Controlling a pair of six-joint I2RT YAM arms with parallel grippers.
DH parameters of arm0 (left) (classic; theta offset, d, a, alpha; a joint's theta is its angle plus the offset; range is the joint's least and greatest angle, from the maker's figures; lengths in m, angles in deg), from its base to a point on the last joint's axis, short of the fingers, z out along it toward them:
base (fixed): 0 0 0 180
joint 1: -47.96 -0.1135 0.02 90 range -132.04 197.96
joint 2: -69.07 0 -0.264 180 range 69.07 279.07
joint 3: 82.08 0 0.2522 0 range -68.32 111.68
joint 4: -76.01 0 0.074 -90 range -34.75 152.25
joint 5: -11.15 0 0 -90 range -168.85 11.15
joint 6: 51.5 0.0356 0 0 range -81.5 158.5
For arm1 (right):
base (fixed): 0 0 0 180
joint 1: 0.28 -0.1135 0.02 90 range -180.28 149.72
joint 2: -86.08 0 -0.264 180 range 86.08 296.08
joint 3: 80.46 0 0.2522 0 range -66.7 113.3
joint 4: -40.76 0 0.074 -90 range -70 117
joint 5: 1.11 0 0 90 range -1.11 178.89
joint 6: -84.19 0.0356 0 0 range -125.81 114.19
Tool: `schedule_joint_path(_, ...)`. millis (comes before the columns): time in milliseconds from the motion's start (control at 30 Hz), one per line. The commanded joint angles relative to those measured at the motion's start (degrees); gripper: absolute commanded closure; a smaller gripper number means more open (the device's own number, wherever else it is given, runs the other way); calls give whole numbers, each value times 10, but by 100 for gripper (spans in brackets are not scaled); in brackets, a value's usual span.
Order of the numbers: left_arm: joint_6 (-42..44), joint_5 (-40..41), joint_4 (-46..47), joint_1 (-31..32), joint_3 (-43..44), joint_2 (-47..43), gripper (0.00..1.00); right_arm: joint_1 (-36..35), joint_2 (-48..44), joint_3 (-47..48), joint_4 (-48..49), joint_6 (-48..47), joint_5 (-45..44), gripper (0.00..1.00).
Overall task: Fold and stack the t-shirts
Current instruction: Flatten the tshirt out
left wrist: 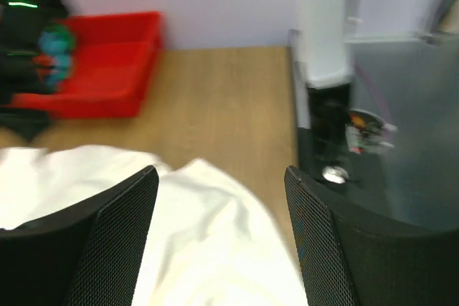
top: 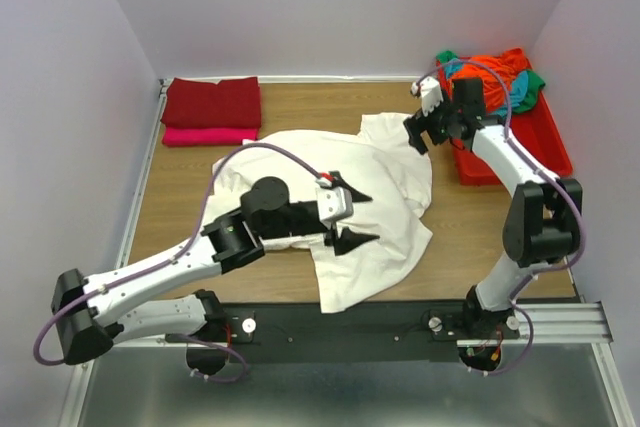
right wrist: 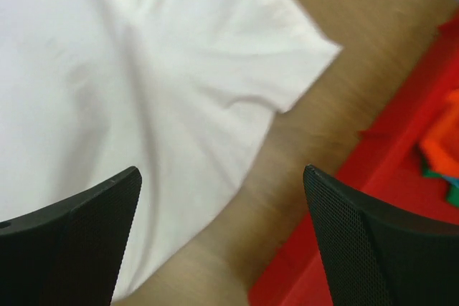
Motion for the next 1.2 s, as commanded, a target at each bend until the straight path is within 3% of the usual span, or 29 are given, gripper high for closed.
schedule_joint_path(0,30,256,-107,-12,50,-49,20,-3,-126,-90,-109,-177,214,0)
schedule_joint_path(67,34,343,-134,-28,55,-55,19,-5,-144,-116,-176,-255,312,0)
schedule_joint_path(200,26,393,-158,-58,30,-81,19,-40,-187,-155,-253,-322,328,2)
schedule_joint_path(400,10,309,-138,-71,-36,-113,19,-81,-246,-235,-340,-435,298,4)
schedule_joint_path(500,71,234,-150,-71,-52,-113,22,-125,-259,-261,-405,-503,322,10)
schedule_joint_path(533,129,200,-160,-71,-64,-120,23,-157,-267,-280,-410,-505,325,12)
schedule_joint_path(600,222,193,-181,-70,-88,-133,23,-185,-279,-312,-396,-485,316,13)
schedule_joint_path(767,335,289,-240,-70,-149,-120,21,-254,-302,-368,-301,-441,255,13)
schedule_joint_path(1067,364,309,-221,-68,-198,-62,20,-294,-301,-442,-206,-415,171,16)
schedule_joint_path(1167,363,312,-212,-70,-202,-19,19,-295,-301,-456,-190,-418,155,22)
